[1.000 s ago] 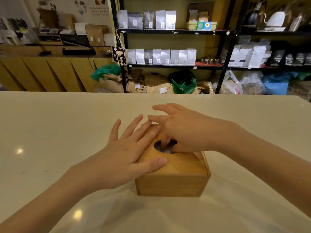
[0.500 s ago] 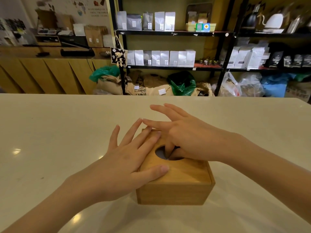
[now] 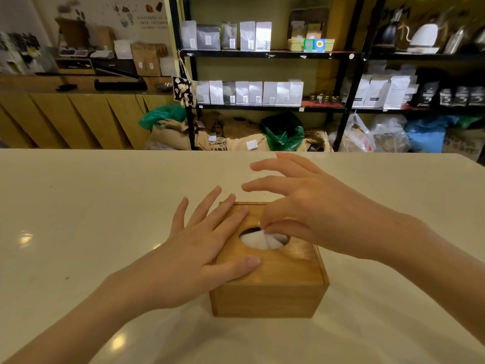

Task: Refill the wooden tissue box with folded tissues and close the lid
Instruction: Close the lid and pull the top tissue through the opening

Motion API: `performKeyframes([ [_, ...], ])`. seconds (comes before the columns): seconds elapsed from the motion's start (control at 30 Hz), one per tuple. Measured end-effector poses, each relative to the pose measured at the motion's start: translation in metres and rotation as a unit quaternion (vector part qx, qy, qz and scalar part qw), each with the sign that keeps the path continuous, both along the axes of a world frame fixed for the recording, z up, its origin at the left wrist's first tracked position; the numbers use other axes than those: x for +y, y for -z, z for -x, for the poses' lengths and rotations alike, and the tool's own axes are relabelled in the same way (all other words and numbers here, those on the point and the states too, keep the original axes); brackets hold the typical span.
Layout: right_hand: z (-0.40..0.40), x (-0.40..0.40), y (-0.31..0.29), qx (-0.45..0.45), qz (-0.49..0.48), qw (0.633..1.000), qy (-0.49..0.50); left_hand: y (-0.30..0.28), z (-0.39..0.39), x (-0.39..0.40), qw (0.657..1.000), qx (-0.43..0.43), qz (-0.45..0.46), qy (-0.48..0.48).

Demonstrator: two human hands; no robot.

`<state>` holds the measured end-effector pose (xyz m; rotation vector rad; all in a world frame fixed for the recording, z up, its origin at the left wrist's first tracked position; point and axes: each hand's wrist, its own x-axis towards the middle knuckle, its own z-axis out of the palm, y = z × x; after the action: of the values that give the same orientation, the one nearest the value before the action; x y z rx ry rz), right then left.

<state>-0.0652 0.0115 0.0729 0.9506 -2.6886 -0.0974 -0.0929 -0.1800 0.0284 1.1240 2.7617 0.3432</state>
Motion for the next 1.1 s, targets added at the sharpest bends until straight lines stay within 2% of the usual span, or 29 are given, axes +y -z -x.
performKeyframes([
  [0.07, -0.005, 0.000, -0.001, -0.014, 0.033, 0.999, 0.012, -0.002, 0.002, 0.000, 1.000, -0.015, -0.026, 0.001],
  [0.23, -0.021, -0.001, -0.003, -0.105, 0.080, 0.990, 0.041, -0.007, 0.005, 0.007, 0.984, -0.064, -0.165, -0.017],
  [0.3, -0.023, 0.001, 0.004, -0.115, 0.084, 0.989, 0.028, -0.010, 0.008, 0.011, 0.983, -0.075, -0.167, -0.013],
  [0.37, -0.025, 0.000, 0.008, -0.129, 0.136, 0.982, 0.024, -0.014, 0.007, 0.016, 0.987, -0.114, -0.109, 0.013],
  [0.43, -0.025, 0.001, 0.009, -0.163, 0.217, 0.962, 0.027, -0.020, 0.006, 0.019, 0.983, -0.176, -0.055, 0.024],
  [0.5, -0.024, 0.005, 0.009, -0.164, 0.268, 0.949, -0.002, -0.020, 0.008, 0.019, 0.976, -0.204, -0.070, 0.025],
  [0.6, -0.021, 0.009, 0.012, -0.178, 0.358, 0.917, -0.017, -0.020, 0.014, 0.019, 0.974, -0.183, -0.134, 0.004],
  [0.7, -0.016, 0.014, 0.009, -0.184, 0.459, 0.869, -0.005, -0.024, 0.012, 0.022, 0.944, -0.227, -0.237, -0.033],
  [0.77, -0.013, 0.018, 0.009, -0.176, 0.456, 0.872, 0.026, -0.024, 0.012, 0.022, 0.925, -0.250, -0.282, -0.050],
  [0.9, -0.008, 0.021, 0.019, -0.239, 0.363, 0.895, 0.099, -0.028, 0.014, 0.016, 0.926, -0.202, -0.315, -0.054],
  [1.0, -0.008, 0.021, 0.021, -0.289, 0.309, 0.902, 0.090, -0.034, 0.013, 0.013, 0.930, -0.173, -0.320, -0.048],
  [1.1, -0.005, 0.022, 0.021, -0.309, 0.347, 0.883, 0.063, -0.038, 0.012, 0.009, 0.928, -0.169, -0.328, -0.046],
])
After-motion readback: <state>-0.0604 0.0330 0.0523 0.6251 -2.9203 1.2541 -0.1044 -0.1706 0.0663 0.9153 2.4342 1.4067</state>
